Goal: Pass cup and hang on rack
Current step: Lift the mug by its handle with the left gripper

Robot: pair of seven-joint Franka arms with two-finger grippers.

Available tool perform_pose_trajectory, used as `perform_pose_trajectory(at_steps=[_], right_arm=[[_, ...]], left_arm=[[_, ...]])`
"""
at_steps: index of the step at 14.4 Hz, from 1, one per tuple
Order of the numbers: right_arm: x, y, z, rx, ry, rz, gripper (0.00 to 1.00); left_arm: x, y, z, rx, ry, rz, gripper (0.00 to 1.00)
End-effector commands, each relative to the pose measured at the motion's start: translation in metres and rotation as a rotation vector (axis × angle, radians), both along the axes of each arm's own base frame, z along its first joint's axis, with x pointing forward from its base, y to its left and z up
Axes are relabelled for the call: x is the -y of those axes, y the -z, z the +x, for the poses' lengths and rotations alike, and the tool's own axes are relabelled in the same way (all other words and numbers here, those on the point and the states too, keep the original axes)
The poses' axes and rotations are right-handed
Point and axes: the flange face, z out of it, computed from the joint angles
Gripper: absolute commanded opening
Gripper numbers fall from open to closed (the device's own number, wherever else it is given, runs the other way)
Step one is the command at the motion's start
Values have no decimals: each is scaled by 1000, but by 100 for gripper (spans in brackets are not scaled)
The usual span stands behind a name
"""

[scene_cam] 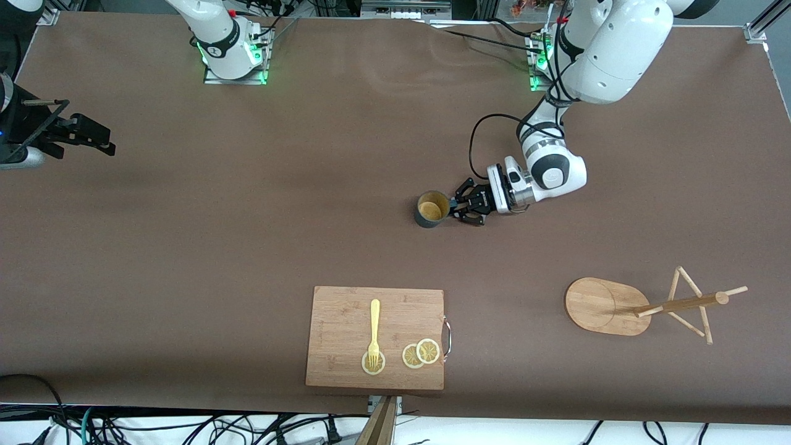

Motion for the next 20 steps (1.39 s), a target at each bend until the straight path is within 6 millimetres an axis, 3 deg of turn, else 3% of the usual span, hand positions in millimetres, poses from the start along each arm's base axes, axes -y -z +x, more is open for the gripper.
perform_pose_trajectory(at_steps=[1,6,8,16,20], right_arm=[[6,-17,0,33,19,2,100],[15,-28,1,55,31,1,100],[24,-28,0,55,49,4,100],[31,-24,-7,2,65,11,100],[30,-25,-2,19,60,8,100]], left_arm=[[-26,-35,8,-138,-131,-67,0],[-82,-115,44,-500,-188,-179,0],[-114,-137,52,-658,-233,-240,0],[-244,-196,59,-1130,-241,-594,0],[-280,-209,61,-1268,-269,-702,0]])
